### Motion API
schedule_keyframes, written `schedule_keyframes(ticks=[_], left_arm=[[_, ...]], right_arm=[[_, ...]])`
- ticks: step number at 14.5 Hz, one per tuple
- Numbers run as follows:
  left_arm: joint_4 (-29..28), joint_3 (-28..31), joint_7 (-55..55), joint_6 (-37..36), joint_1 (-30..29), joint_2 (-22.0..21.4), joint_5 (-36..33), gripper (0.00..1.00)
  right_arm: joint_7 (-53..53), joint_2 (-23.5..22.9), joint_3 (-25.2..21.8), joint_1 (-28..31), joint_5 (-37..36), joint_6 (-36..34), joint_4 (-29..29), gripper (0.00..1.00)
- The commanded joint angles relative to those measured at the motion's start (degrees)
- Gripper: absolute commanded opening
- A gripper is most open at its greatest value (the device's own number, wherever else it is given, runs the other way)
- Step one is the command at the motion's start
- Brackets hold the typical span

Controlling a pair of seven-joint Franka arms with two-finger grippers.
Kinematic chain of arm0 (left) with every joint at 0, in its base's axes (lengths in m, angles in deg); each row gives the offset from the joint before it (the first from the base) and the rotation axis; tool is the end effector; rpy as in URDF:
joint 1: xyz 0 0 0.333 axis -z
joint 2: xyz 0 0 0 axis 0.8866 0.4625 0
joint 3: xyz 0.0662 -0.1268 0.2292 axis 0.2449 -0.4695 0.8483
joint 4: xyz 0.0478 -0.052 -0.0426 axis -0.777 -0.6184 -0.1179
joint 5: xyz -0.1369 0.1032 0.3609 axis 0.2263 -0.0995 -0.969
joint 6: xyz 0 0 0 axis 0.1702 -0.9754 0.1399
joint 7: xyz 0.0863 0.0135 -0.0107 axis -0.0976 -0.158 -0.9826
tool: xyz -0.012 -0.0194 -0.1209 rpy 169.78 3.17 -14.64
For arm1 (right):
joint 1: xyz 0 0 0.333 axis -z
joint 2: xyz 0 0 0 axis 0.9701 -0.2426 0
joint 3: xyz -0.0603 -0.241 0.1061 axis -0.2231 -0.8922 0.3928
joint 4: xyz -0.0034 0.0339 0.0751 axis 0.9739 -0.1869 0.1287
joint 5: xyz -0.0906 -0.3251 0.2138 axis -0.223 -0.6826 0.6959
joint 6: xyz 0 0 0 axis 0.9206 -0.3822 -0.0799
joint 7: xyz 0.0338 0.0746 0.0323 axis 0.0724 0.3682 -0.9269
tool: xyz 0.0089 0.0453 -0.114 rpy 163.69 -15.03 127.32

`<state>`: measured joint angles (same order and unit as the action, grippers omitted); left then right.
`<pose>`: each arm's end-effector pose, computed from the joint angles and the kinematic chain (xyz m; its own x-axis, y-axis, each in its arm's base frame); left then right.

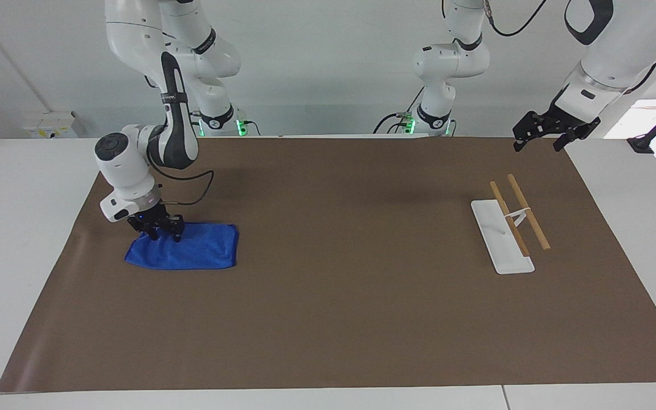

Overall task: Right arm passes towel to left arm to hang
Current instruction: 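Reach the right gripper to the blue towel's near end and grasp it, then lift the towel with the right gripper while the left gripper reaches forward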

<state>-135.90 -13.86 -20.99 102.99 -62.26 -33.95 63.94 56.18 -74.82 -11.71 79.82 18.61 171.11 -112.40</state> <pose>0.5386 -0.0135 0.5571 0.9922 -0.0705 -0.1024 -0.0687 -0.9974 0.0212 0.5211 -0.0698 0.2201 0.9889 -0.1150 0.0945 -0.1148 -0.9934 -0.0078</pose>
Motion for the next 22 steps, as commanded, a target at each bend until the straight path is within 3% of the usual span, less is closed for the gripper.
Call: schedule_keyframes(ticks=[1, 3, 7, 11, 14, 18, 22], left_arm=[[-0.5, -0.9, 0.1, 0.2, -1.0, -0.5, -0.7, 1.0], [-0.4, -0.9, 0.1, 0.2, -1.0, -0.5, -0.8, 1.0], [-0.5, -0.9, 0.1, 0.2, -1.0, -0.5, -0.8, 1.0], [-0.5, -0.9, 0.1, 0.2, -1.0, -0.5, -0.8, 1.0], [-0.5, -0.9, 0.1, 0.2, -1.0, -0.5, -0.7, 1.0], [-0.6, -0.9, 0.0, 0.0, -1.0, -0.6, -0.8, 1.0], [-3.6, -1.4, -6.6, 1.9, 0.2, -1.8, -0.6, 1.0]], right_arm=[[0.5, 0.3, 0.2, -0.2, 0.7, 0.0, -0.8, 0.0], [0.8, 1.3, 0.3, -0.9, 0.7, -3.2, 1.3, 0.0], [2.1, 2.8, 1.8, -2.2, 0.7, -23.1, 15.7, 0.0], [8.2, 3.3, 7.5, -2.3, 2.6, -35.5, 27.4, 0.0], [14.8, 3.8, 10.3, -2.3, 13.4, -37.6, 31.7, 0.0], [22.9, 4.1, 13.5, -2.4, 25.5, -36.6, 33.0, 0.0], [45.4, 4.0, 16.5, -8.5, 31.9, -25.6, 32.0, 0.0]])
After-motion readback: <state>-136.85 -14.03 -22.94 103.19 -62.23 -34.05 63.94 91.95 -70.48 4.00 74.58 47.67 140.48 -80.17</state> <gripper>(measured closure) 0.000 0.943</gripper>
